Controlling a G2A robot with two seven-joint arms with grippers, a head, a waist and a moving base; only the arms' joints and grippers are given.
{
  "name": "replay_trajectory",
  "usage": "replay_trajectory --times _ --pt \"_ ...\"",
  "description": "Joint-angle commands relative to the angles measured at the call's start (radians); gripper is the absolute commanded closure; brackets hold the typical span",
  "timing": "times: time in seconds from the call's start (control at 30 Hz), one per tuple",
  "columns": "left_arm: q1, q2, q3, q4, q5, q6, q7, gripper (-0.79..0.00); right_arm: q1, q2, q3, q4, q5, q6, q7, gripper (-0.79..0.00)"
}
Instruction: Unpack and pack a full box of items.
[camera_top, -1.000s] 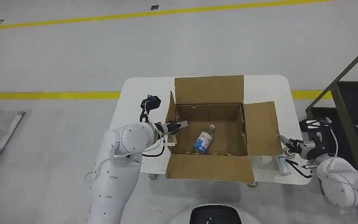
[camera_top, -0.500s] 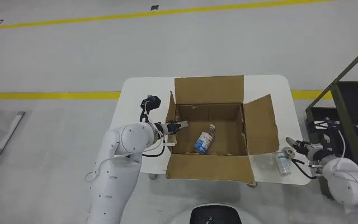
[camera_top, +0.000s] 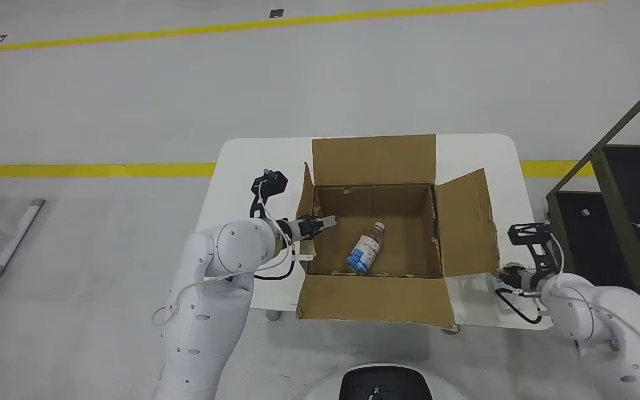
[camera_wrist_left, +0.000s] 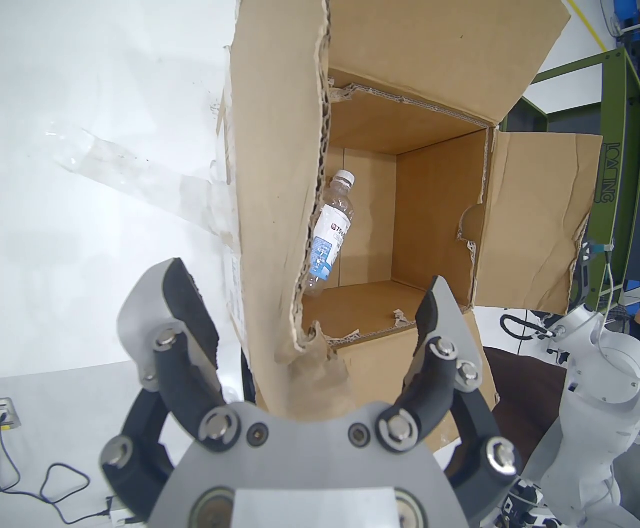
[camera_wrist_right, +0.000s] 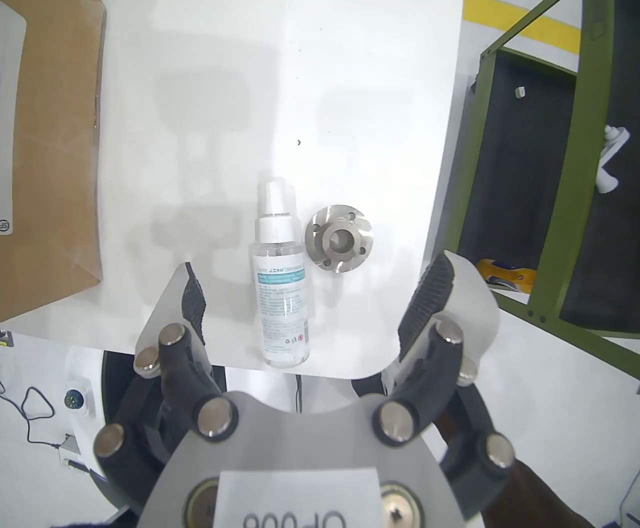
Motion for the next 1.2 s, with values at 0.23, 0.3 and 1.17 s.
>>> replay_trajectory --times 0.23,0.3,1.17 --pt "0.000 0.000 0.000 0.000 0.000 0.000 0.000 -0.785 0.038 -0.007 -0.062 0.064 -0.010 -0.016 0.016 -0.570" --pt "0.000 0.000 0.000 0.000 0.000 0.000 0.000 -0.785 0.042 -0.008 -0.071 0.074 -0.015 -0.021 0.016 -0.573" --pt "0.000 0.000 0.000 0.000 0.000 0.000 0.000 -0.785 0.122 -0.024 -0.144 0.200 -0.001 -0.036 0.023 -0.179"
